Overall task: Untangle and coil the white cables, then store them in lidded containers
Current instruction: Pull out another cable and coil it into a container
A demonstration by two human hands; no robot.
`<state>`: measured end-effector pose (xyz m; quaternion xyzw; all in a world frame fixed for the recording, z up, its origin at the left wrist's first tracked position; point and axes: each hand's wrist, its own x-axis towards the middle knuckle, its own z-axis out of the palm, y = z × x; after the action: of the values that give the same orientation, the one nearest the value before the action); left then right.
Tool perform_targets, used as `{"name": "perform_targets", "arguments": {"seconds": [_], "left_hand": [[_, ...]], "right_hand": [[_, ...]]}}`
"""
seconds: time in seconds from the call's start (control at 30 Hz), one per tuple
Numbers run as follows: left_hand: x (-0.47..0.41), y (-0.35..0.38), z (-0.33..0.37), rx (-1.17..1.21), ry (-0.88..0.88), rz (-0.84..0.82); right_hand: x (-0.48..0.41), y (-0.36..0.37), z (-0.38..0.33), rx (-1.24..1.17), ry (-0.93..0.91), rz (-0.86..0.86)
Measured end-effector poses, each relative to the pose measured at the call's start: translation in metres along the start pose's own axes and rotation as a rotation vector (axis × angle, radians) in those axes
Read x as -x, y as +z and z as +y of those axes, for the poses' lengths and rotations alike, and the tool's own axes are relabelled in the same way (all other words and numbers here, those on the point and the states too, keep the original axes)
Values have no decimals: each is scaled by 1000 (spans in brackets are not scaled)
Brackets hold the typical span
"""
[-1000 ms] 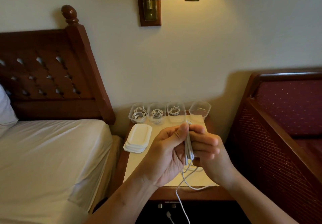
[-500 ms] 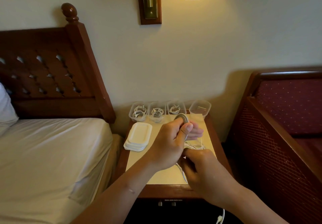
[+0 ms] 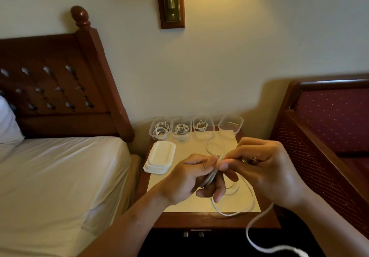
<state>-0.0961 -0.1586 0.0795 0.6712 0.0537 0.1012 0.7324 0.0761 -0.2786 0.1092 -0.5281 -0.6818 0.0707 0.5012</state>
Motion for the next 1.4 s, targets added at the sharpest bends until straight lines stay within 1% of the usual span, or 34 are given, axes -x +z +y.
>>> {"name": "perform_targets", "arguments": {"seconds": [0.13, 0.27, 0.4, 0.5, 0.6, 0.67, 0.73, 0.8, 0.93, 1.03, 1.1, 1.17, 1.23, 1.3, 1.37, 1.4], "left_hand": [[2, 8, 4, -50, -17, 7], [3, 10, 5, -27, 4, -6], [5, 16, 11, 0, 36, -13], [6, 20, 14, -13, 41, -14], [6, 23, 14, 25, 94, 42], [4, 26, 17, 125, 177, 69], [0, 29, 19, 221, 260, 103], [-5, 30, 20, 289, 302, 154], [-14, 24, 18, 321, 300, 263], [-21, 18, 13, 235, 262, 380], [-24, 15, 10, 171, 242, 431], [-28, 12, 8, 67, 237, 471], [-31, 6, 7, -126, 234, 511], [-32, -2, 5, -356, 184, 524], [-31, -10, 4, -587, 108, 496], [-29, -13, 4, -667, 75, 459]], "right_hand": [[-1, -2, 6, 32, -95, 78], [-5, -4, 16, -19, -104, 62], [-9, -3, 24, -225, -10, 15], [-9, -2, 28, -373, 22, -33], [-6, 8, 32, -461, 92, -1], [1, 19, 36, -465, 156, 36], [9, 34, 34, -458, 229, 38], [17, 47, 29, -442, 322, 57], [26, 64, 22, -179, 448, 74], [23, 67, 12, -76, 480, 3], [21, 68, 8, -27, 516, -66], [19, 67, 7, -5, 567, -98], [19, 68, 7, 21, 598, -138], [18, 64, 0, 65, 584, -158], [16, 52, -7, 107, 533, -159], [14, 45, -9, 133, 500, -172]]}}
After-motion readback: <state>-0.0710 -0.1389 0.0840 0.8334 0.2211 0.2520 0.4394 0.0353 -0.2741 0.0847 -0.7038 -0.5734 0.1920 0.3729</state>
